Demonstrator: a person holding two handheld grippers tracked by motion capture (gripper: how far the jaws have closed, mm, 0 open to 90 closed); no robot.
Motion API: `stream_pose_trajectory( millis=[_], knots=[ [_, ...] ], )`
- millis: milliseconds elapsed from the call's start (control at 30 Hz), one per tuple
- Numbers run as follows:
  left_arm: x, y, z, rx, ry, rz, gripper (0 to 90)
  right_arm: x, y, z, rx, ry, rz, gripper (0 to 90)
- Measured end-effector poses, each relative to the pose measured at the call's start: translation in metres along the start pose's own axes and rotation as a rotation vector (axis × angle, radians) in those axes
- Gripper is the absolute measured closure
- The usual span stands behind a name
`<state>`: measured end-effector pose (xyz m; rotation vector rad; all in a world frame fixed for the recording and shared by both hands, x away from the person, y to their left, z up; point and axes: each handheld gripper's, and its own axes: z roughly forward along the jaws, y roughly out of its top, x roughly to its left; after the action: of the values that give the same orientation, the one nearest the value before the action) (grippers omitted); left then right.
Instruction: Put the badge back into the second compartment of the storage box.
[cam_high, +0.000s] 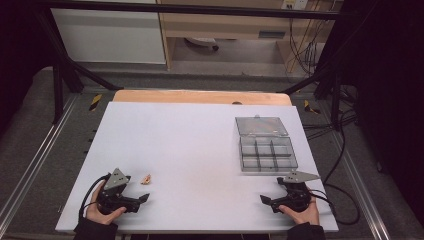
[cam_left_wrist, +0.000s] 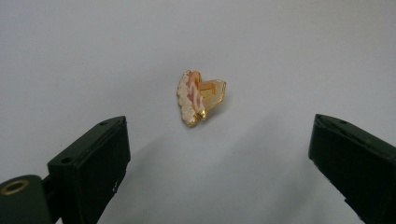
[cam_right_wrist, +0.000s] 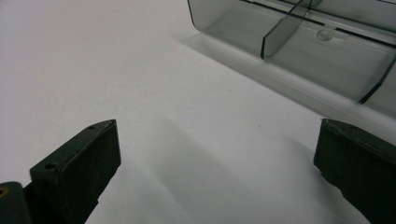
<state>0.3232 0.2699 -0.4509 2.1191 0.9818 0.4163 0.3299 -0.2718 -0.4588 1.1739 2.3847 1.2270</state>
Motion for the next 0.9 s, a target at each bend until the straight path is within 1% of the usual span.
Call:
stream_pose_trajectory(
  millis=[400, 500, 733, 900],
  knots=[
    [-0.0024, 0.0015, -0.001, 0.0, 0.015, 0.013, 5.7, 0.0005, -0.0003, 0.001, 0.006, -0.002, 0.001, 0.9],
    [-0.0032, 0.0029, -0.0005, 0.0, 0.017, 0.018, 5.7, 0.0003, -0.0005, 0.0009, 0.011, -0.005, -0.007, 0.7],
    [-0.0035, 0.0044, -0.0003, 0.0, 0.023, 0.014, 6.0, 0.0003, -0.0005, 0.0005, 0.01, -0.005, -0.007, 0.7],
    [-0.0044, 0.0063, 0.0018, 0.009, 0.031, 0.016, 6.1, 0.0003, -0.0006, 0.001, 0.013, -0.008, -0.011, 0.7]
  ],
)
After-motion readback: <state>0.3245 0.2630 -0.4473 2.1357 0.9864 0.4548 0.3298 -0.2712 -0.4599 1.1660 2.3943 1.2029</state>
